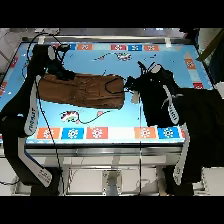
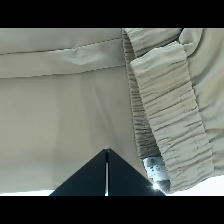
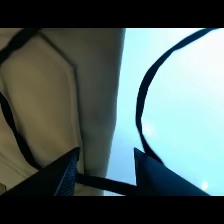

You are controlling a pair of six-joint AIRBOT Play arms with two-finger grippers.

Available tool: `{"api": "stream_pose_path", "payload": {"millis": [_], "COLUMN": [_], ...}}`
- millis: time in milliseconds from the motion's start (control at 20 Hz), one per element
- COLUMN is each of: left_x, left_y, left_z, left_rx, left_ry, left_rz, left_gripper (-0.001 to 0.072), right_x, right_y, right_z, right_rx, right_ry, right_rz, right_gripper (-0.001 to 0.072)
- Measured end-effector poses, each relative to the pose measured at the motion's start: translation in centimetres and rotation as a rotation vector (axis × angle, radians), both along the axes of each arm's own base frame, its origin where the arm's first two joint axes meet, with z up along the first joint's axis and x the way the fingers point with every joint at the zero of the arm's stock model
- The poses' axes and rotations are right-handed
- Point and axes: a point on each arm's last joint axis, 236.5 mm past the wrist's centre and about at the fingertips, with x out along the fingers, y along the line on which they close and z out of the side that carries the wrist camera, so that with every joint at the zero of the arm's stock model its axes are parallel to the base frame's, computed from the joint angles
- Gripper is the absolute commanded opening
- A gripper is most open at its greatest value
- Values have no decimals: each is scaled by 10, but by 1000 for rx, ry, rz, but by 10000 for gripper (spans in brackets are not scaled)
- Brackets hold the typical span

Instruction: Fold the clothes and pants, and hang the long-sleeved shirts on hangers.

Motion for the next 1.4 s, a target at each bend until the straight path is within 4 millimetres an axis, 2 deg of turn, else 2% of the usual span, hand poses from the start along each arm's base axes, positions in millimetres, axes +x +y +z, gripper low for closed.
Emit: {"api": "stream_pose_path", "payload": {"millis": [250,450,500,550,700,850,950,1050,1150,1250,1350,1400], "left_x": [0,0,0,0,0,-5,-12,-21,-32,-45,-58,-62], "left_y": [0,0,0,0,3,5,4,-6,-29,-65,-103,-122], "left_z": [0,0,0,0,-1,-4,-3,5,18,30,31,24], "left_rx": [-1,-1,-1,-1,-1,-1,-3,-24,-84,-167,-227,-246], "left_ry": [0,1,1,1,3,26,53,66,78,88,111,125], "left_rz": [0,-1,0,0,5,21,33,33,4,-48,-133,-173], "left_gripper": [9,9,9,9,9,9,9,9,9,9,9,9], "right_x": [-10,-10,-11,-11,-9,-11,-15,-27,-46,-70,-92,-99], "right_y": [20,40,46,52,59,48,30,9,-17,-39,-57,-62], "right_z": [-1,-6,-8,-8,3,39,67,104,136,164,186,197], "right_rx": [9,31,41,55,93,121,117,109,74,44,11,6], "right_ry": [10,0,2,3,-4,-21,-36,-48,-37,-11,8,5], "right_rz": [37,39,40,37,35,52,67,98,128,158,178,185], "right_gripper": [394,387,270,42,27,27,27,27,27,27,26,27]}}
